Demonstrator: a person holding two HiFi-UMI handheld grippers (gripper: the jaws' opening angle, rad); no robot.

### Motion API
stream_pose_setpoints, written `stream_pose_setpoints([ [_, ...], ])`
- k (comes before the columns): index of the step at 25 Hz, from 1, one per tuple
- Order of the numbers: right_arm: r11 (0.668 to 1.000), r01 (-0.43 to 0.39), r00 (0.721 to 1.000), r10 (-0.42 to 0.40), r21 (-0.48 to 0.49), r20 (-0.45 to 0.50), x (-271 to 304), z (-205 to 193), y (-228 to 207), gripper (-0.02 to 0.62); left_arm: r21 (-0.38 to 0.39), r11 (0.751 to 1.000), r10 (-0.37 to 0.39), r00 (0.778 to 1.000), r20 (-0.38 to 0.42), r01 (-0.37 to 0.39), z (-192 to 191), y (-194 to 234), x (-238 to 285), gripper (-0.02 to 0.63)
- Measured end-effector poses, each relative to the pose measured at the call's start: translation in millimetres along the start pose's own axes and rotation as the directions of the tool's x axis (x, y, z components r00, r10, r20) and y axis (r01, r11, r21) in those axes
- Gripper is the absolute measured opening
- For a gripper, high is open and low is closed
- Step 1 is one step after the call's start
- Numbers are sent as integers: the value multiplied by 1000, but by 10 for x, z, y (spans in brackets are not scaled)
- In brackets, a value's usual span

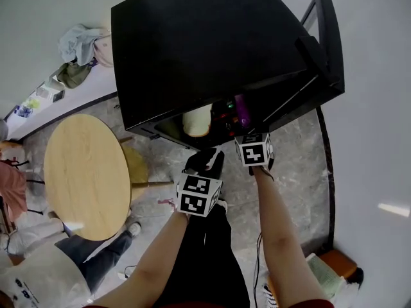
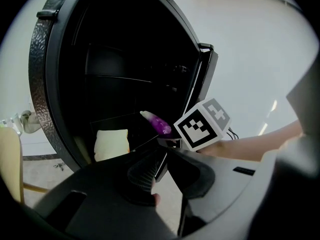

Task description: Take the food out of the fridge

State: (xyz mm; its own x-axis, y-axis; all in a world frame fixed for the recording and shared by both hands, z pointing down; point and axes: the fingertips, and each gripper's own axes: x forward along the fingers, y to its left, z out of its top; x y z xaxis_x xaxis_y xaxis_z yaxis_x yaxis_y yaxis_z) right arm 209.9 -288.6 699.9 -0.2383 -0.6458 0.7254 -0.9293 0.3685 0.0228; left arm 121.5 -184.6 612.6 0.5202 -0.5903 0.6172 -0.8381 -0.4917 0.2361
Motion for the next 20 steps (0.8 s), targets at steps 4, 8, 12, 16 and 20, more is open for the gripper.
stream_pose_setpoints([
  [4,1000,0,1000,0,-6,18,-121,-49,46,199,1,1000,-10,1000,10,10,27,-68,-49,61],
  [8,1000,-11,999,10,14,40,-322,2,141,199,2,1000,-16,1000,19,16,52,-100,-100,61],
  [12,1000,-10,998,9,15,59,-485,0,203,198,6,1000,-27,999,31,27,92,-152,-153,61],
  [16,999,-27,998,25,29,64,-664,-15,290,198,10,999,-42,999,33,41,124,-229,-238,61],
  [20,999,-30,997,27,30,72,-813,37,326,198,17,999,-50,998,31,49,171,-285,-347,61],
])
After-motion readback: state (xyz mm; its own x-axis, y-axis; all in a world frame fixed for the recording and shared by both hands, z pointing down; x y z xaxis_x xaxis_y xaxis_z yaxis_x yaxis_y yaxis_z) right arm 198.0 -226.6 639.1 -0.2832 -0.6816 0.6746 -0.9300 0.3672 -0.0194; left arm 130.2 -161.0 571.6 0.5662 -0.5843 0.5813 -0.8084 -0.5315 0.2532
